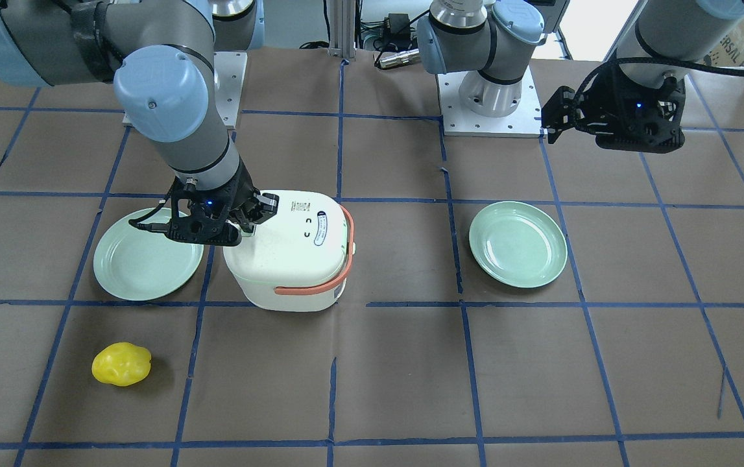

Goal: Press rice cooker button
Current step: 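Lower the right gripper and press down on the green button, then lift the right gripper away as the cooker lid springs open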

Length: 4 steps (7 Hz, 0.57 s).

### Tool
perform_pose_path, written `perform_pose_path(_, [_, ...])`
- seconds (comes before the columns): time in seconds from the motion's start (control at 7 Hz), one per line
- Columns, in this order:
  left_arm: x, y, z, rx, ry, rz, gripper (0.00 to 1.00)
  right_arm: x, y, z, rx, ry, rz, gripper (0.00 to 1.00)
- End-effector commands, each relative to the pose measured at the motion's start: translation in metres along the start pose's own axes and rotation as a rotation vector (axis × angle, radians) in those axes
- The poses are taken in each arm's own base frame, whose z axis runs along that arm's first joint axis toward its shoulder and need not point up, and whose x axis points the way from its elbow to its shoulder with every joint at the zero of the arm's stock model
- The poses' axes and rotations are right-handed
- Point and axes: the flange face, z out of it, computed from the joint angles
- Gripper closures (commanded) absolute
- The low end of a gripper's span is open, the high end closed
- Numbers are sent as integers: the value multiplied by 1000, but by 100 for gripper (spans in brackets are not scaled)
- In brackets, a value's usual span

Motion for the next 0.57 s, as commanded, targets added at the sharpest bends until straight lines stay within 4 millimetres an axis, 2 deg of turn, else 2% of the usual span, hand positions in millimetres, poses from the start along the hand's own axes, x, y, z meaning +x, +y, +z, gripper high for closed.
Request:
perform_pose_path(0.0, [0,0,0,0,0,0,0,-1,2,-22,43,29,11,79])
perform_pose_path(0.14, [0,0,0,0,0,0,0,-2,-2,-65,108,53,33,41])
perform_pose_path(0.29, [0,0,0,0,0,0,0,-2,-6,-117,178,94,24,0])
perform_pose_path(0.43, [0,0,0,0,0,0,0,6,-6,-154,156,123,8,0])
